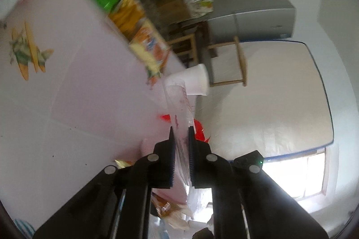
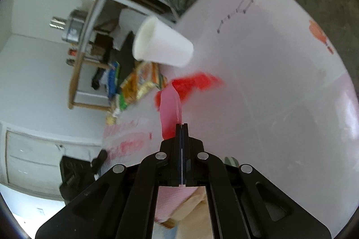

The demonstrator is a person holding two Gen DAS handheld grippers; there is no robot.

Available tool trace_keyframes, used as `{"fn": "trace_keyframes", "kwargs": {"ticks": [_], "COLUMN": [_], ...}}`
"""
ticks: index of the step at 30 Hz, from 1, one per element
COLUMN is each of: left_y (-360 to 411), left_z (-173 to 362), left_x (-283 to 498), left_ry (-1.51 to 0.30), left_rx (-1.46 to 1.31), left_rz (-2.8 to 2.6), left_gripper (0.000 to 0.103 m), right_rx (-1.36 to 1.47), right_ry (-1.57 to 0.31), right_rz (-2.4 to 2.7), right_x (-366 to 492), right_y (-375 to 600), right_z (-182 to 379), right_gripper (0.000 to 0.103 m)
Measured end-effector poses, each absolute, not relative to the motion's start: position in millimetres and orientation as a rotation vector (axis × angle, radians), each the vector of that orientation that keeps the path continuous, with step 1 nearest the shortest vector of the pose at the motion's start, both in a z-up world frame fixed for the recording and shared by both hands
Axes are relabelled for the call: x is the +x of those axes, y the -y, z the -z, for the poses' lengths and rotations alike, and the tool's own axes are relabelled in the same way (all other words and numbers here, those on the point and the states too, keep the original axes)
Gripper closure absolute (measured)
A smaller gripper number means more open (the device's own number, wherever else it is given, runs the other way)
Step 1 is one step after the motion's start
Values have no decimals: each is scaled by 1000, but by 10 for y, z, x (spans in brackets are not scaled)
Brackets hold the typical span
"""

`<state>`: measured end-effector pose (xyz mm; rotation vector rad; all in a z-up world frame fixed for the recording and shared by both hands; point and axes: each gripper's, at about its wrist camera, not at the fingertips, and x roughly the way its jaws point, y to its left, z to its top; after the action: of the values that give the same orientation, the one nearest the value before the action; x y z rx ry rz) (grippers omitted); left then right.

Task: Collect trash
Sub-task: 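Carry both bags over the blue wastebasket and open both grippers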

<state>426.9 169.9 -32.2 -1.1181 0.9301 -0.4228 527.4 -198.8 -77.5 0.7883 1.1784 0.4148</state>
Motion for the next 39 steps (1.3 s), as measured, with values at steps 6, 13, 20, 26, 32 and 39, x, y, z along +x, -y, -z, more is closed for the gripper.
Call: {"fn": "trace_keyframes", "kwargs": {"ticks": [6, 13, 20, 26, 32, 39], "left_y": [-1706, -1537, -1283, -1079, -819, -433], "left_z": [-151, -653, -890, -1006, -1056, -1021], "left_x": [3806, 3088, 2275, 1795, 1486, 1284], "left_ry": [-801, -658, -569, -522, -516, -551], "left_rx": [-1084, -980, -901, -846, -775, -695], "left_rz": [508, 596, 624, 647, 662, 708], "left_gripper": [94, 94, 94, 94, 94, 94], "right_rx": [815, 796, 773, 760, 788, 851], "right_ry": [-1083, -982, -889, -835, -806, -785], "right_rz": [-445, -489, -496, -463, -421, -365], "right_x": [5028, 4471, 3851, 3261, 2787, 2359], "right_y": [2162, 2392, 2658, 2885, 3126, 3419], "right_z": [393, -24, -392, -526, -487, -312], "right_gripper": [103, 103, 103, 103, 103, 103]}}
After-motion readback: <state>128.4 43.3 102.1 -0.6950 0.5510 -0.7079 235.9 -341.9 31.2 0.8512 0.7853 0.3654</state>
